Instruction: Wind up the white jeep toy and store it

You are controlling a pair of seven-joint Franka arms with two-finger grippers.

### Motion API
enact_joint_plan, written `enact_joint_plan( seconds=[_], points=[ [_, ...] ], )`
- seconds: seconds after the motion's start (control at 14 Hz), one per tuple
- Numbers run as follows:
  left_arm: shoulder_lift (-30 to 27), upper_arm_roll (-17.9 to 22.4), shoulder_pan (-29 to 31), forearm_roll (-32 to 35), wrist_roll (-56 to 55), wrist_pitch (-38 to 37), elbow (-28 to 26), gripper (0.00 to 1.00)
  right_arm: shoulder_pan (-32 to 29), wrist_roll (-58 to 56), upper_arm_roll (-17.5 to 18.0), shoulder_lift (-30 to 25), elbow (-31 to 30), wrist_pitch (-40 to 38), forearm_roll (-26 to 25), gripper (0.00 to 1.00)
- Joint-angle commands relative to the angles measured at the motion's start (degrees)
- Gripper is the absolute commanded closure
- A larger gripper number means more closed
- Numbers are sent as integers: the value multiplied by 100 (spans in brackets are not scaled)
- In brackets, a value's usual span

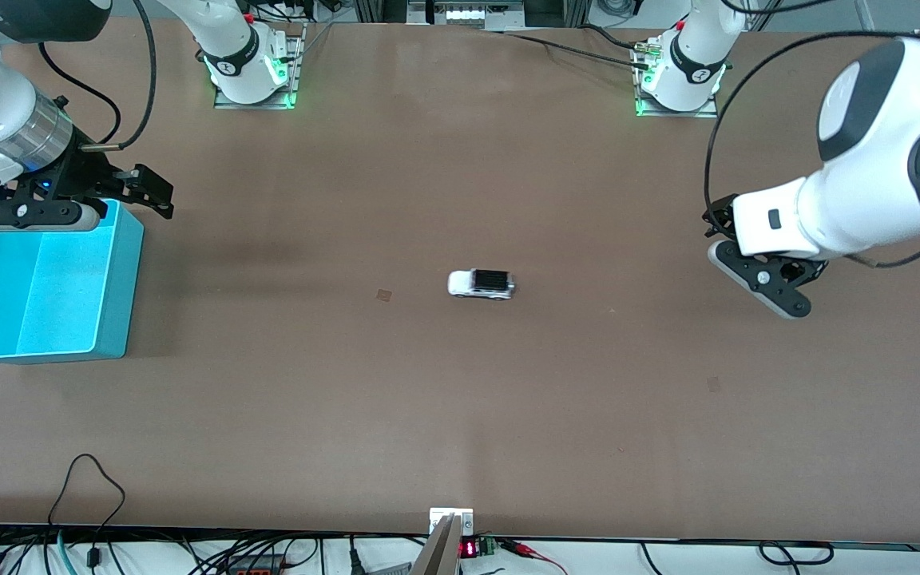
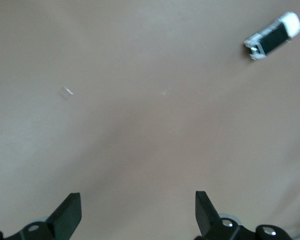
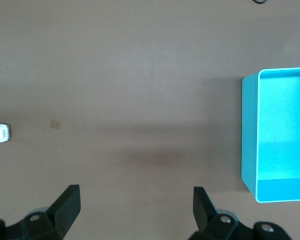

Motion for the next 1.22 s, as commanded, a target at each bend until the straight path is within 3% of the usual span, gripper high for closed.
enact_joint_plan(
  seconds=[0.0, 0.21, 0.43, 0.64, 0.86, 1.15],
  points=[
    [-250, 162, -88, -96, -500, 274, -255, 0, 19, 49, -3, -66, 30, -102, -15, 0],
    [-539, 162, -106, -201, -1622, 389, -272, 0, 28, 58, -3, -83, 30, -102, -15, 0],
    [-1040, 215, -71, -254, -2600, 704, -666, 0, 28, 58, -3, -92, 30, -102, -7, 0],
    [-1681, 697, -175, -281, -2637, 1346, -1544, 0, 19, 32, -3, -92, 30, -102, -15, 0],
    [-1858, 1329, -614, -446, -2637, 1295, -1819, 0, 28, 67, -3, -92, 30, -93, -15, 0],
    [-1868, 1331, -554, -773, -2532, 1102, -1749, 0, 28, 58, -3, -92, 30, -102, -15, 0]
  ],
)
